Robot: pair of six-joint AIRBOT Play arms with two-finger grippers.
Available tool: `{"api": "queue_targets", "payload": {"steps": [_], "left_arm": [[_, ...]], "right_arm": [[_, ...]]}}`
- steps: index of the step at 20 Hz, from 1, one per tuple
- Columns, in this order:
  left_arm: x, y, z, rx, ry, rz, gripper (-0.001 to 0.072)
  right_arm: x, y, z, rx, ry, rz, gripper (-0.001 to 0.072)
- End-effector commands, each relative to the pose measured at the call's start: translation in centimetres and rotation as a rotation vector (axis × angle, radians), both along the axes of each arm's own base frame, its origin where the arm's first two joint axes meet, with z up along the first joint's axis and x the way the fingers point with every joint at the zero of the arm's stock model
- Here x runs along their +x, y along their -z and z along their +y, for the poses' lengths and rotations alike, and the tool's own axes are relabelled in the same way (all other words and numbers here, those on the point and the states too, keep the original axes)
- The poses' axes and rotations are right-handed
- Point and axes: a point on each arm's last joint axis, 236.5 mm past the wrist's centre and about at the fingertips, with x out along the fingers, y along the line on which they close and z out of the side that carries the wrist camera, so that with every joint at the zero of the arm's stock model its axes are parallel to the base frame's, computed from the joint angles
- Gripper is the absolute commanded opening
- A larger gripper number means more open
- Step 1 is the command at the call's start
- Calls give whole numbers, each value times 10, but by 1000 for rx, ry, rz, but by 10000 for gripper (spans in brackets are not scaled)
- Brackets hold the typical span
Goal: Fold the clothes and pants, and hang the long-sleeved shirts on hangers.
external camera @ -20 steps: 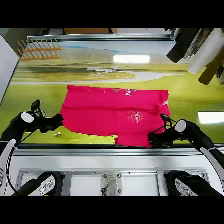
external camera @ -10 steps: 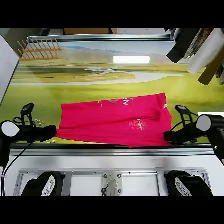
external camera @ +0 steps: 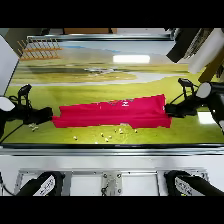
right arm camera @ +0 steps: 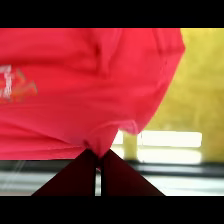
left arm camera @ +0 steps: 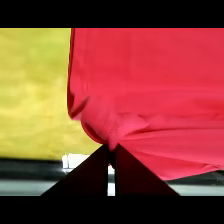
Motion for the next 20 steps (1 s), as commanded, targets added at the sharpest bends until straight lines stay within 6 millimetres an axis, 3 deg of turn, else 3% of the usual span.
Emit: {"api": "queue_targets", "payload": {"steps": [1, 5, 9, 10, 11, 12, 13, 15, 17, 18, 19, 20], "left_arm": [[41, 27, 8, -24, 1, 55, 8], [71, 55, 5, -50, 15, 92, 7], [97, 66, -5, -68, 38, 98, 16], [104, 66, -7, -66, 46, 90, 219], [112, 63, -10, -62, 57, 74, 465], [121, 56, -12, -57, 65, 51, 509], [129, 47, -14, -50, 74, 22, 509], [145, 18, -12, -38, 79, -46, 508], [146, -6, -12, -30, 85, -90, 506], [143, -14, -13, -28, 87, -105, 396], [138, -20, -18, -24, 93, -118, 163], [132, -22, -21, -23, 95, -130, 6]], "right_arm": [[54, 19, 4, -1, -5, -49, 17], [97, 36, 18, 53, 23, -151, 18], [134, 32, 27, 108, 72, -288, 29], [143, 27, 29, 125, 87, -326, 31], [151, 22, 31, 146, 105, -364, 127], [159, 16, 34, 170, 124, -399, 424], [164, 11, 35, 189, 141, -422, 650], [166, 1, 27, 192, 145, -433, 661], [154, 2, 0, 167, 125, -393, 661], [142, 8, -15, 158, 113, -347, 661], [128, 16, -33, 154, 96, -289, 661], [116, 24, -48, 153, 84, -241, 661]]}}
